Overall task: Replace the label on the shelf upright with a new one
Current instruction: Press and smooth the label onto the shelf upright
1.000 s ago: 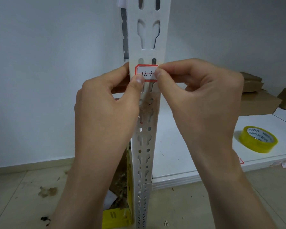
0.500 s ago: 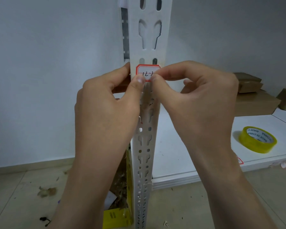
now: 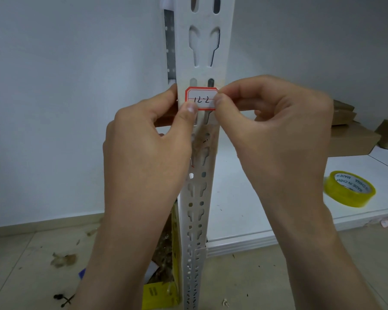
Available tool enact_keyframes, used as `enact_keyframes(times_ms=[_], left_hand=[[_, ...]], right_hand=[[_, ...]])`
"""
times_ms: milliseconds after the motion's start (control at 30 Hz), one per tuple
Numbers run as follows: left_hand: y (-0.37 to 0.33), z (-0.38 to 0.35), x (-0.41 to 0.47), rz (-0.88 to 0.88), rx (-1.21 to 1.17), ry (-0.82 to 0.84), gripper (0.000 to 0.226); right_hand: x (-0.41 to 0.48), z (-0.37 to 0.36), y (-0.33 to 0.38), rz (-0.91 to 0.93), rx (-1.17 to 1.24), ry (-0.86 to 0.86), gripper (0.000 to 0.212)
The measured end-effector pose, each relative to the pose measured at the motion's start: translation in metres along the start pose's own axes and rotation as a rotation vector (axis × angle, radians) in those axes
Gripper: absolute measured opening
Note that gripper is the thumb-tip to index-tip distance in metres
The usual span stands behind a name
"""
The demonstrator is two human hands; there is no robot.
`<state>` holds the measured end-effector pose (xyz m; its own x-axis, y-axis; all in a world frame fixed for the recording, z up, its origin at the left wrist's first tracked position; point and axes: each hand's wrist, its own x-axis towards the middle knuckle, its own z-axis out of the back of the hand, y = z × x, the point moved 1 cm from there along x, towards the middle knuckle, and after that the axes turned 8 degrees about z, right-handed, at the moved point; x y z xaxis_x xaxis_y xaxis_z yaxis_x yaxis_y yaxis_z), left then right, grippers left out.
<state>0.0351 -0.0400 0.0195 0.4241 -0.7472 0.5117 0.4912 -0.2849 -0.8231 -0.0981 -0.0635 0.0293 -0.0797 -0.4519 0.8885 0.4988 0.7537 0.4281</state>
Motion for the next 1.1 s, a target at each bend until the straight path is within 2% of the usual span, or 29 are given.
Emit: enact_keyframes(times_ms=[167, 400, 500, 600, 767, 900, 1100], left_hand=[[0.0004, 0.0006, 0.0008, 0.008, -0.005, 0.006, 0.028], [-0.0007, 0.0001, -0.001, 0.011, -0.014, -0.001, 0.03], [0.0009, 0.0006, 0.0002, 0.02, -0.01, 0.012, 0.029], [0.0012, 0.0009, 0.0005, 0.019, -0.015, 0.019, 0.025], [0.0011, 0.0013, 0.0004, 0.017, -0.025, 0.018, 0.026], [0.001, 0.0009, -0.0005, 0.008, -0.018, 0.006, 0.027], [0.0006, 0.0004, 0.0006, 0.02, -0.027, 0.016, 0.03]], right_hand=[[-0.001, 0.0015, -0.0008, -0.066, 0.102, -0.032, 0.005], [-0.0013, -0.0004, -0.001, -0.012, 0.003, -0.022, 0.002], [0.0, 0.0032, -0.0022, -0.087, 0.104, 0.035, 0.009], [-0.0016, 0.0036, -0.0019, -0.11, 0.173, 0.008, 0.007], [-0.0041, -0.0006, -0.0025, -0.067, 0.132, -0.049, 0.002], [-0.005, -0.0034, -0.002, 0.018, 0.008, -0.049, 0.003], [-0.0037, 0.0013, -0.0023, -0.048, 0.038, 0.028, 0.004]])
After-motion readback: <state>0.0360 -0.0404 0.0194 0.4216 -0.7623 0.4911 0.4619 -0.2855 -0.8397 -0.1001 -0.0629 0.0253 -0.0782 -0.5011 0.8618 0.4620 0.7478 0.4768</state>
